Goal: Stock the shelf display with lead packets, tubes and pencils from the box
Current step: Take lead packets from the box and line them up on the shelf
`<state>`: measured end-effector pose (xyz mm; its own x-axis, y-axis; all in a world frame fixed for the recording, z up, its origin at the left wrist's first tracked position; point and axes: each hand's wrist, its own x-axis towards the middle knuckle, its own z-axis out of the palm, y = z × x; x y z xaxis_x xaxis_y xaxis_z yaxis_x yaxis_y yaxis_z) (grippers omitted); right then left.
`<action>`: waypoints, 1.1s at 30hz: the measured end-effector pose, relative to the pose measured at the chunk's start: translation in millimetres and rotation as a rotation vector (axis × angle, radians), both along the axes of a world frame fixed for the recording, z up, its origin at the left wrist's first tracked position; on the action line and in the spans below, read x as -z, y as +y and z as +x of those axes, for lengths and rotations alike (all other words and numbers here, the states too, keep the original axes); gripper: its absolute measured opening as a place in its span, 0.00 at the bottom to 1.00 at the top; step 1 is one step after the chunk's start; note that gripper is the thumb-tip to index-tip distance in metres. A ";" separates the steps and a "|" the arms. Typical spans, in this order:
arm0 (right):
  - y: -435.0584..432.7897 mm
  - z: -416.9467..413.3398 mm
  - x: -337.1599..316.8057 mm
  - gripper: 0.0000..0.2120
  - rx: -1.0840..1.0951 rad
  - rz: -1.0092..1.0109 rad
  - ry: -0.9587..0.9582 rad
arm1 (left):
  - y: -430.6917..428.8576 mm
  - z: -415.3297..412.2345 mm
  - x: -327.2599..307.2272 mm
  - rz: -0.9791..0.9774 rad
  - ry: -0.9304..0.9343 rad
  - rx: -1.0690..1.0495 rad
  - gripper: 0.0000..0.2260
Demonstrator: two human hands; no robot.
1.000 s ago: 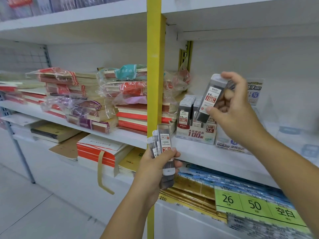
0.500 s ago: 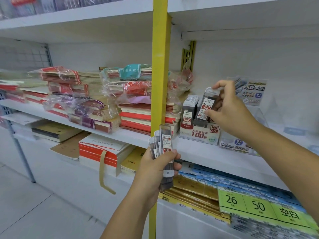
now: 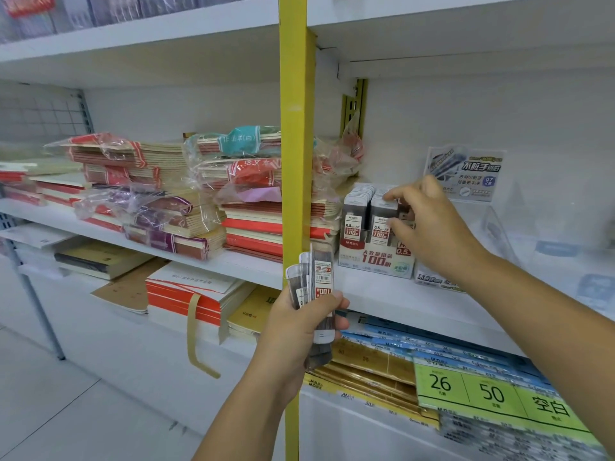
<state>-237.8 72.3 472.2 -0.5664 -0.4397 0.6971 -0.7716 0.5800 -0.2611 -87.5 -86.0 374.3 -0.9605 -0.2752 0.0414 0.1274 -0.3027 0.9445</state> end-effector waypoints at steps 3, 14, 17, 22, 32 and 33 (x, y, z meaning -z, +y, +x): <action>2.2 8.5 3.8 0.18 -0.004 -0.066 -0.016 | 3.9 0.3 -1.9 -0.025 -0.007 0.004 0.17; 9.7 73.0 62.5 0.12 -0.436 -0.300 -0.609 | 22.2 7.1 -3.2 -0.148 -0.061 0.131 0.16; 11.1 69.5 62.5 0.11 -0.460 -0.387 -0.631 | 26.4 8.8 -4.4 -0.163 -0.065 0.163 0.17; 18.7 63.2 66.9 0.10 -0.482 -0.586 -0.741 | 26.3 8.4 -7.5 -0.166 -0.029 0.198 0.16; 43.1 66.8 68.9 0.18 -0.448 -0.249 -0.580 | 11.2 10.1 -3.6 -0.164 0.013 -0.056 0.18; 43.5 68.3 67.6 0.15 -0.404 -0.188 -0.523 | 11.0 9.9 -4.3 -0.153 0.027 -0.079 0.17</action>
<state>-169.5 115.9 404.6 -0.6664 -0.5855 0.4617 -0.6631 0.1821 -0.7261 -77.6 -75.0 378.6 -0.9341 -0.3384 0.1140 0.1711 -0.1438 0.9747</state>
